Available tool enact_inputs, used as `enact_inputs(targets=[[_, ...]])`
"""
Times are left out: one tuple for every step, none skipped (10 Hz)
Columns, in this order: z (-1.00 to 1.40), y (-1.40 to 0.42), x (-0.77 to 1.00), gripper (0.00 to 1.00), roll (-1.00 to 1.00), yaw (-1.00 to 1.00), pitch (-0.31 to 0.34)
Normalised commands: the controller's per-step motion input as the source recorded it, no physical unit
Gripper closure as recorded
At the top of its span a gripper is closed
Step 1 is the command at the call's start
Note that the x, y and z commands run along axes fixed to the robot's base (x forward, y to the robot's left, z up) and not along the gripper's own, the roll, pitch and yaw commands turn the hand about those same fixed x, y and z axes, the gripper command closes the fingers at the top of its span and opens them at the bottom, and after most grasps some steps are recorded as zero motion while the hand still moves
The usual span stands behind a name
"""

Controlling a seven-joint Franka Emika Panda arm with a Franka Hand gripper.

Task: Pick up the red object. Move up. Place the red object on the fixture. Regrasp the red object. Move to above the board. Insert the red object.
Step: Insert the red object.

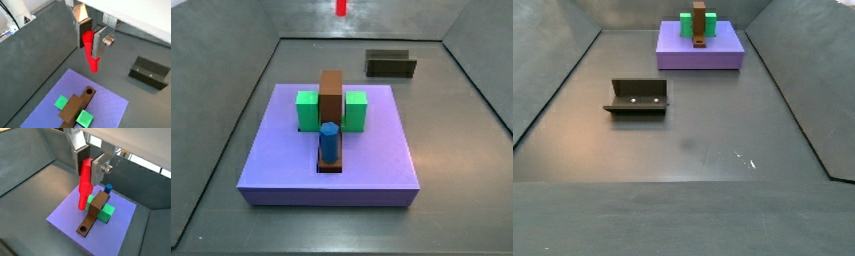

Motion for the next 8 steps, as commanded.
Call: enact_inputs(targets=[[0.0,0.01,0.0,1.0,-0.5,-0.25,-0.114],[0.0,0.0,0.0,1.0,-0.5,-0.29,-0.13],[-0.04,0.06,0.0,1.0,-0.5,-0.27,-0.164],[-0.43,0.1,-0.09,1.0,-0.31,-0.04,-0.21],[-0.52,0.1,-0.08,1.0,-0.27,-0.01,-0.193],[-0.65,0.02,-0.23,1.0,-0.06,-0.01,-0.299],[-0.76,0.0,-0.26,1.0,0.0,-0.02,-0.26],[-0.74,0.0,-0.21,1.0,0.08,-0.04,-0.189]])
